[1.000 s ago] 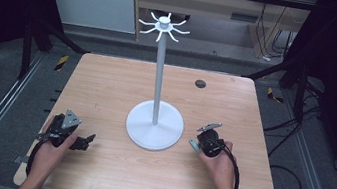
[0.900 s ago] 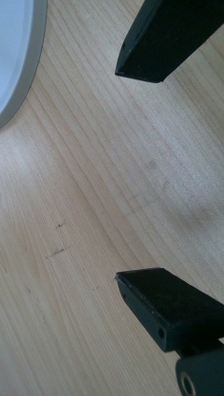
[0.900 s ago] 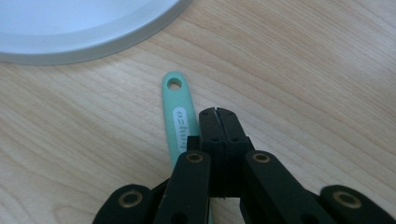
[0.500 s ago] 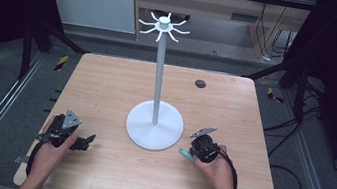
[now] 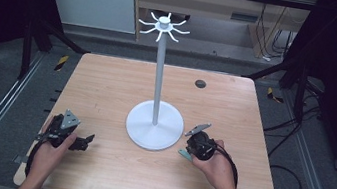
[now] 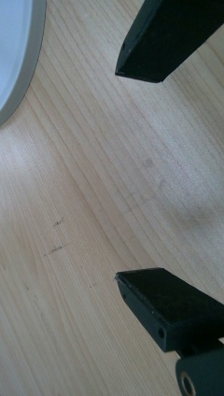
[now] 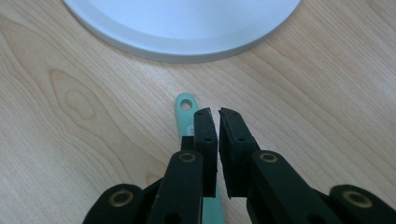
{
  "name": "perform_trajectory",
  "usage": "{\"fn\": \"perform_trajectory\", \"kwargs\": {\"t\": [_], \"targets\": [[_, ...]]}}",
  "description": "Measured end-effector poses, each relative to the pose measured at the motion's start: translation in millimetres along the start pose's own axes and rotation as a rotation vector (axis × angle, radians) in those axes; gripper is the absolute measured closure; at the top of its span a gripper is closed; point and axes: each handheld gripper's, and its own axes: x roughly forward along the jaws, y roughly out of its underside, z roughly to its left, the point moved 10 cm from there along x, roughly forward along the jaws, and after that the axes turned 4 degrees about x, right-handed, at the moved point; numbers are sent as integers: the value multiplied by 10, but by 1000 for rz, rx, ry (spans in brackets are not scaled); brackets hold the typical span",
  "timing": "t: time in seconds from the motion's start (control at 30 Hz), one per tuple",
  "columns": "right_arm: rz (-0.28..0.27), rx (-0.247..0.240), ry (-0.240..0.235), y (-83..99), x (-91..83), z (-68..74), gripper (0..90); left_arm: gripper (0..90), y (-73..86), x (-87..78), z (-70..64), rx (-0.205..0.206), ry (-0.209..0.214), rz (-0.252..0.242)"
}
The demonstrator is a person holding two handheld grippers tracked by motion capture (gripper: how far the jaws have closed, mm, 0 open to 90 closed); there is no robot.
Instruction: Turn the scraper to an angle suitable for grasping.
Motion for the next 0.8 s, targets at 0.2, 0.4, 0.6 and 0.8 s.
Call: {"fn": "perform_trajectory", "kwargs": {"t": [0.2, 0.4, 0.6, 0.8], "targets": [[76, -47, -9, -29, -28, 21, 782, 28, -3, -2, -10, 2, 3, 1], [125, -61, -26, -17, -9, 35, 724, 28, -3, 1, -12, 2, 5, 1], [168, -82, -43, 14, 53, 33, 682, 28, -3, 3, -15, 2, 5, 2], [206, -81, -56, 40, 110, 43, 655, 28, -2, 4, -17, 2, 7, 2]]}}
